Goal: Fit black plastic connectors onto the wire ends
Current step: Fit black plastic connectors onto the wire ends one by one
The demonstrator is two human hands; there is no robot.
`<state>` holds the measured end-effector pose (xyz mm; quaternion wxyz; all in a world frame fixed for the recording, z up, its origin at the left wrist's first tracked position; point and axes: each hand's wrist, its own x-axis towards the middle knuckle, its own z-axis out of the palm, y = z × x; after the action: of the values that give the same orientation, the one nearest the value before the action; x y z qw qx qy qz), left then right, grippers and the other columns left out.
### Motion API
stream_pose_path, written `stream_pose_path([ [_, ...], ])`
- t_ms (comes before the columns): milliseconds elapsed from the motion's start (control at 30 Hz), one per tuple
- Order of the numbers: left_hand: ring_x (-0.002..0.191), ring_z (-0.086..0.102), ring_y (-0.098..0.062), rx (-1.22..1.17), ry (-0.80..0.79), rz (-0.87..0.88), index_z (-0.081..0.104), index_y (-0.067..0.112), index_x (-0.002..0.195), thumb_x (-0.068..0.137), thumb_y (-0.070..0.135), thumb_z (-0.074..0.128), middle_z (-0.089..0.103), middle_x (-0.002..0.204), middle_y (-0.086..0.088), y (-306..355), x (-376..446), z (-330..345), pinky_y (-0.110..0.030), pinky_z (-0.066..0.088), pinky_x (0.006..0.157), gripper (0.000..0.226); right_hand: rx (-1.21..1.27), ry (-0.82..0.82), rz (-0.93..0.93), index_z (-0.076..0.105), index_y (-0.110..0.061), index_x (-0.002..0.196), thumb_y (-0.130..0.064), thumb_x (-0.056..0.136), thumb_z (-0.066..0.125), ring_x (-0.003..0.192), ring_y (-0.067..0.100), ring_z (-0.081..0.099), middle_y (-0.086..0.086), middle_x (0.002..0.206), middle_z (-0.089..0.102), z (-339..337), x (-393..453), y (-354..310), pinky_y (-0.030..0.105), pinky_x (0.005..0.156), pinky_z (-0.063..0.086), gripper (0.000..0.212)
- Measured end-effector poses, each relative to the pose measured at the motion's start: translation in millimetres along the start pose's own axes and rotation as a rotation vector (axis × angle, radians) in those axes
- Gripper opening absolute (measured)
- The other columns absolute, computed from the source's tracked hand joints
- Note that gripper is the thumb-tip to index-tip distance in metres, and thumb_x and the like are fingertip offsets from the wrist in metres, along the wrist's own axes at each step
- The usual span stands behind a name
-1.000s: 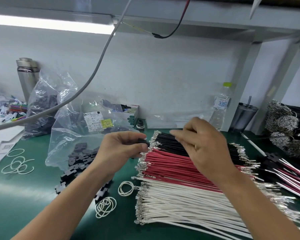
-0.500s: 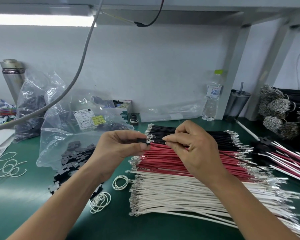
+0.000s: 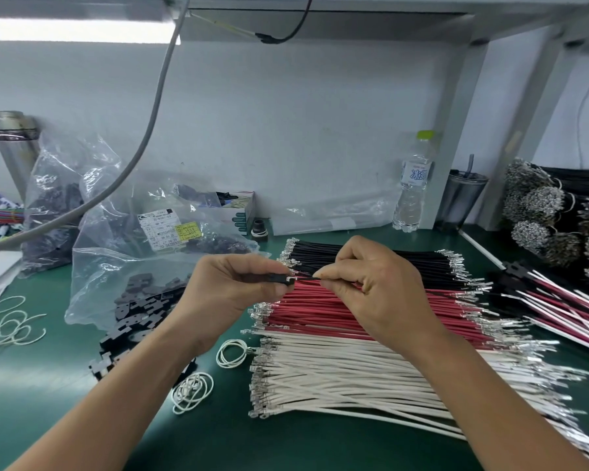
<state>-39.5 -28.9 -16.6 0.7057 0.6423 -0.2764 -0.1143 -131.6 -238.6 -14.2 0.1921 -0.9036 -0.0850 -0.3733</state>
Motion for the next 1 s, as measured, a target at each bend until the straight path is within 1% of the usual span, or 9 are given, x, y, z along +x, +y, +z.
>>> stream_pose_path([
  [133, 0.081, 0.078, -0.025, 0.102, 0.006, 0.045, 0.084, 0.014, 0.087, 0.064, 0.008, 0.085, 0.08, 0.088, -0.013, 0.3, -1.2, 1.2, -0.024, 0.061, 0.075, 0.024, 0.07, -0.063, 0.057, 0.08, -0.033, 0.096, -0.027, 0.087, 0.078, 0.078, 0.002, 0.055, -0.016, 0.081, 0.056, 0.0, 0.9, 0.9, 0.019, 0.066, 0.039, 0.011],
  [267, 0.077, 0.078, -0.028, 0.092, -0.001, 0.019, 0.083, 0.011, 0.088, 0.065, 0.009, 0.084, 0.079, 0.085, -0.018, 1.1, -2.5, 0.2, -0.025, 0.062, 0.069, 0.023, 0.182, -0.138, 0.146, 0.079, -0.029, 0.097, -0.023, 0.09, 0.073, 0.08, 0.005, 0.058, -0.016, 0.085, 0.057, 6.6, -0.8, -0.9, 0.031, 0.073, 0.048, 0.01],
  [433, 0.076, 0.078, -0.027, 0.121, -0.005, 0.019, 0.084, 0.014, 0.085, 0.065, 0.008, 0.084, 0.079, 0.083, -0.016, -0.1, -2.1, -2.7, -0.024, 0.062, 0.068, 0.021, 0.061, -0.107, 0.039, 0.078, -0.022, 0.1, -0.022, 0.093, 0.07, 0.076, 0.002, 0.052, -0.014, 0.086, 0.054, 11.4, -4.0, -7.4, 0.026, 0.068, 0.047, 0.01],
  [567, 0.078, 0.078, -0.026, 0.245, -0.004, 0.066, 0.084, 0.014, 0.088, 0.065, 0.012, 0.086, 0.08, 0.083, -0.01, -6.3, 0.7, 0.5, -0.027, 0.062, 0.075, 0.023, -0.135, -0.057, -0.111, 0.077, -0.015, 0.097, -0.018, 0.093, 0.071, 0.075, 0.011, 0.052, -0.007, 0.083, 0.053, 11.7, -3.7, -13.4, 0.031, 0.057, 0.049, 0.008],
  [667, 0.079, 0.079, -0.027, 0.178, -0.013, 0.045, 0.083, 0.017, 0.091, 0.067, 0.012, 0.086, 0.08, 0.084, -0.013, -6.1, -0.3, -0.4, -0.024, 0.061, 0.073, 0.025, -0.039, -0.039, -0.058, 0.077, -0.017, 0.097, -0.022, 0.093, 0.069, 0.075, 0.003, 0.049, -0.011, 0.085, 0.054, 14.5, -4.5, -11.3, 0.017, 0.063, 0.041, 0.01],
  [733, 0.08, 0.079, -0.026, 0.173, -0.022, 0.041, 0.083, 0.019, 0.093, 0.068, 0.014, 0.086, 0.08, 0.084, -0.012, -4.7, -0.7, -2.2, -0.024, 0.061, 0.072, 0.025, 0.033, -0.065, -0.007, 0.077, -0.02, 0.098, -0.024, 0.094, 0.068, 0.075, 0.001, 0.049, -0.016, 0.086, 0.053, 16.2, -5.3, -8.3, 0.013, 0.066, 0.037, 0.011],
  [867, 0.077, 0.079, -0.022, 0.201, 0.004, 0.041, 0.083, 0.019, 0.091, 0.071, 0.011, 0.086, 0.08, 0.083, -0.009, -6.1, 1.5, 0.5, -0.02, 0.059, 0.069, 0.022, 0.075, -0.097, 0.074, 0.076, -0.028, 0.093, -0.033, 0.092, 0.07, 0.078, 0.003, 0.055, -0.017, 0.084, 0.054, 17.2, -2.9, -4.8, 0.022, 0.066, 0.044, 0.008],
  [933, 0.077, 0.079, -0.022, 0.214, 0.008, 0.039, 0.083, 0.016, 0.091, 0.072, 0.007, 0.087, 0.08, 0.083, -0.01, -8.0, 1.0, 1.6, -0.021, 0.06, 0.071, 0.021, 0.076, -0.081, 0.064, 0.076, -0.023, 0.089, -0.028, 0.093, 0.071, 0.076, 0.005, 0.054, -0.015, 0.082, 0.052, 19.1, -2.0, -6.6, 0.027, 0.066, 0.046, 0.009],
  [1000, 0.079, 0.079, -0.024, 0.21, 0.011, 0.039, 0.084, 0.016, 0.091, 0.071, 0.007, 0.087, 0.08, 0.083, -0.01, -7.5, 0.2, 0.6, -0.023, 0.061, 0.073, 0.022, 0.075, -0.07, 0.044, 0.075, -0.019, 0.087, -0.026, 0.094, 0.069, 0.075, 0.006, 0.052, -0.015, 0.081, 0.049, 20.7, -1.4, -9.5, 0.026, 0.068, 0.045, 0.011],
])
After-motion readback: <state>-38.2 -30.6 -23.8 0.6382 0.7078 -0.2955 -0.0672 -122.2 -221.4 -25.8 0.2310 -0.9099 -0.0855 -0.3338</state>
